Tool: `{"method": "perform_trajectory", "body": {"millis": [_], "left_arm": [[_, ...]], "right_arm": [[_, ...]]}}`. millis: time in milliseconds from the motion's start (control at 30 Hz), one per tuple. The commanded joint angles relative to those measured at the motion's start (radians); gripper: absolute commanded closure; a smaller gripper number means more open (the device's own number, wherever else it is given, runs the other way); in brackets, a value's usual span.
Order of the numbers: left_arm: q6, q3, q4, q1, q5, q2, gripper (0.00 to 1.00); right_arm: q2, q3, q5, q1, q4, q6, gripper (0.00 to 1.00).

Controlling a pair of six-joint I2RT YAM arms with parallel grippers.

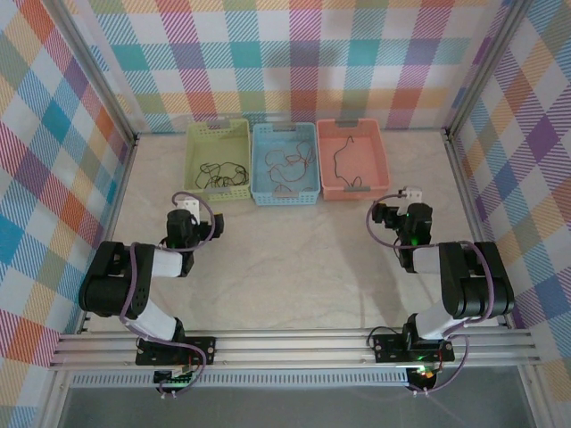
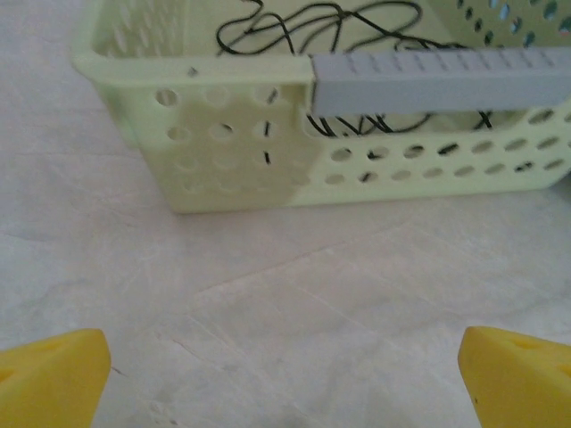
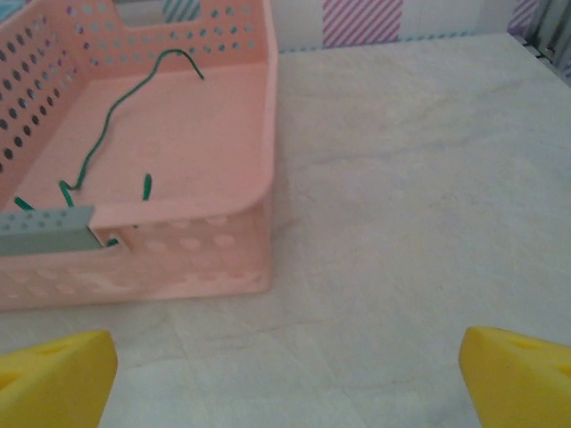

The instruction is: Untangle the cables

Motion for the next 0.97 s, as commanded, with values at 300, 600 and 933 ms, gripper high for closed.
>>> {"method": "perform_trajectory", "body": {"millis": [300, 600, 933], "left_arm": [[-0.016, 0.022, 0.027, 0.014, 0.0, -0.005, 0.0], [-0.016, 0.023, 0.025, 0.013, 0.0, -0.005, 0.0], [-0.016, 0.023, 0.025, 0.013, 0.0, -0.004, 0.0]], "right_arm": [[-0.004, 0.002, -0.039, -0.003, -0.014, -0.01, 0.0], [-0.003, 0.003, -0.039, -0.003, -0.016, -0.01, 0.0], [-0.003, 0.007, -0.079, -0.004, -0.025, -0.026, 0.0]]}}
